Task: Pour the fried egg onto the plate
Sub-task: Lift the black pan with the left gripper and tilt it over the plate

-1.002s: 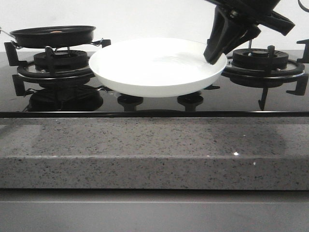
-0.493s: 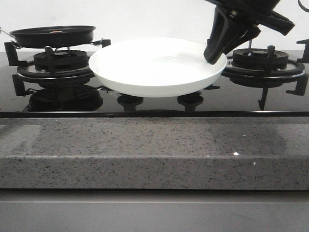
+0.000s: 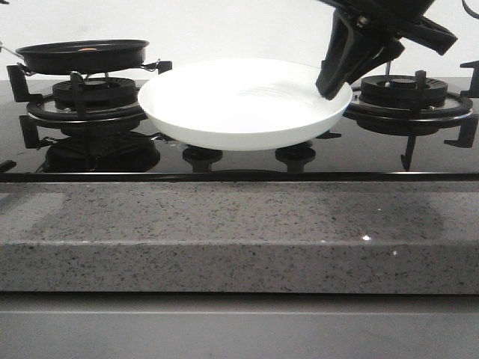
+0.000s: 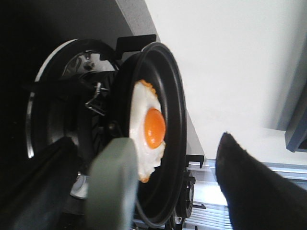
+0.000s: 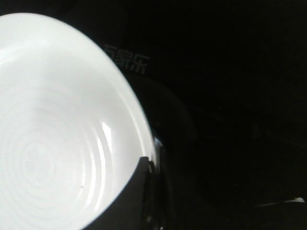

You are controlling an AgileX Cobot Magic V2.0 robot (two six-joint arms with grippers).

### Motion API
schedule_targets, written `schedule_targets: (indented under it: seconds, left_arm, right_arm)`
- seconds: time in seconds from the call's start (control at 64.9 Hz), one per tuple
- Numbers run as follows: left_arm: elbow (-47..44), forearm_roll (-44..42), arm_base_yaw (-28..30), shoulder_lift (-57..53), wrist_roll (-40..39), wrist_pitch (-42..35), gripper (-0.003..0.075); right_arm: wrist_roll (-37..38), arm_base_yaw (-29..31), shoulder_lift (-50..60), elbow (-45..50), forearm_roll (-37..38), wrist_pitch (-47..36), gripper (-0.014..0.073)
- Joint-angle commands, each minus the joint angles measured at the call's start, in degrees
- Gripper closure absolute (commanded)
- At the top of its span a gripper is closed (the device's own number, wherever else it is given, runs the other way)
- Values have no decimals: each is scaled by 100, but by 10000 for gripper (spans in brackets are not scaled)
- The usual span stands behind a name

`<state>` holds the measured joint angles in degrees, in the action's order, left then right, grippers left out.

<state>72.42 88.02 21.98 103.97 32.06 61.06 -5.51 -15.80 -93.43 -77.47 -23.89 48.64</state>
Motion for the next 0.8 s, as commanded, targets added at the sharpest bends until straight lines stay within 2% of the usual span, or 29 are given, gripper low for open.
schedule_targets:
  seconds: [0.0, 0.077, 0.139, 0.354, 0.493, 0.786]
  left_arm:
    - [185, 386, -18, -193, -40, 283, 145]
    - [185, 403, -18, -175, -89, 283, 164]
    - [185, 403, -18, -175, -105, 235, 211]
    - [185, 403, -18, -175, -118, 186, 443]
    - [185, 403, -18, -175, -118, 174, 551]
    - [185, 526, -18, -175, -118, 222, 704]
  right_arm:
    - [-49, -6, 249, -143, -185, -221, 662]
    - [-49, -6, 249, -143, -185, -221, 662]
    - [-49, -6, 249, -143, -185, -221, 662]
    - [-49, -6, 249, -143, -185, -221, 662]
    - [-49, -6, 249, -143, -185, -221, 662]
    - [-49, -6, 249, -143, -185, -221, 662]
